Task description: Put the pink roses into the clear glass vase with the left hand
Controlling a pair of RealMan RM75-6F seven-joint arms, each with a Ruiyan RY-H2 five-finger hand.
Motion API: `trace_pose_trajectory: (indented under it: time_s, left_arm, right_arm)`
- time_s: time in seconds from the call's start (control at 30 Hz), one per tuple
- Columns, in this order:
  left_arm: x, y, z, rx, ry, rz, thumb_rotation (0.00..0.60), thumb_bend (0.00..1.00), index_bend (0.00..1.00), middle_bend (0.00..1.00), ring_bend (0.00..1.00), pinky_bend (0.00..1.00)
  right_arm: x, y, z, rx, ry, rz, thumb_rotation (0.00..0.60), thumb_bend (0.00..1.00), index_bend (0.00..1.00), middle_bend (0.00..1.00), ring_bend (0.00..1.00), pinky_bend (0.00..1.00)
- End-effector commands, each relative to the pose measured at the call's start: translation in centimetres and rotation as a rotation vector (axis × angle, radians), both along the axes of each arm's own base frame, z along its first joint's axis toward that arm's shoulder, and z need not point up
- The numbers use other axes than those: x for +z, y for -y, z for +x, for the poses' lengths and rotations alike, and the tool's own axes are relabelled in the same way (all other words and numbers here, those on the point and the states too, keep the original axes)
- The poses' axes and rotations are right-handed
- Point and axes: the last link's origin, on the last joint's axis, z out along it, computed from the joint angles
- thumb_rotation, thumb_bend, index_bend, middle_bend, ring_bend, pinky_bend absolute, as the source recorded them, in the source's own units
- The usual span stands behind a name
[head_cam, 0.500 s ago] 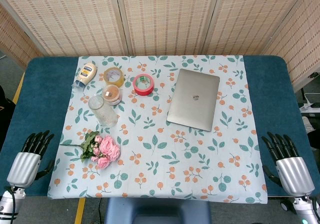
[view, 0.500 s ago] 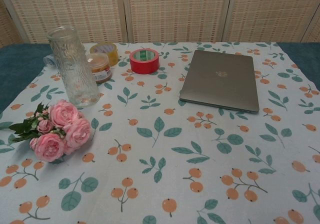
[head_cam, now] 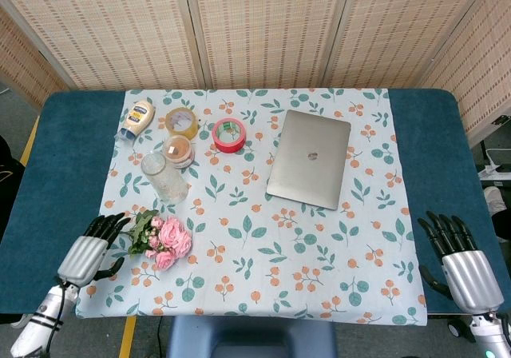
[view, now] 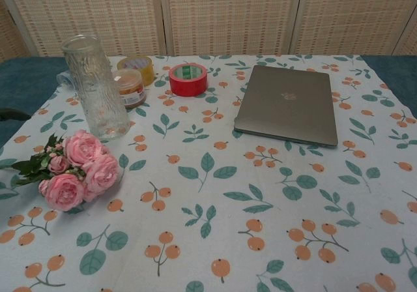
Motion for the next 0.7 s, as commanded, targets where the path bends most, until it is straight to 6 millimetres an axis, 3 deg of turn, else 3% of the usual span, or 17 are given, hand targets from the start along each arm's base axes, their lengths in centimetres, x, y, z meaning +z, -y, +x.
trace_pose_trajectory:
  time_s: [0.03,0.3,0.53,0.7]
  left_arm:
    - [-2.0,-2.4,1.9,0.038,-0.015,-0.064,0.6,0.39,0.0,0.0,0.0,0.03]
    - [-3.7,-4.2,2.0,0.099,-0.119,-0.124,0.6,0.4,0.0,0.0,0.0,0.03]
    - [-5.0,-5.3,4.0,0.053,-0.114,-0.169,0.6,0.39,0.0,0.0,0.0,0.03]
    - [-5.4,-5.6,4.3,0.05,-0.143,-0.191,0.6,0.39,0.0,0.0,0.0,0.03]
  right_arm:
    - [0.2,-0.1,0.0,0.002,0.008,-0.009,0.6,0.24,0.0,0.0,0.0,0.0]
    - [0.1,-0.1,0.0,-0.001,0.003,-0.01,0.6,0.24,0.0,0.0,0.0,0.0]
    - [-0.2,0.1,-0.1,-0.014,-0.002,-0.004,0.6,0.24,0.0,0.0,0.0,0.0]
    - [-0.2,0.1,-0.1,-0.017,-0.003,0.002,0.6,0.24,0.0,0.0,0.0,0.0]
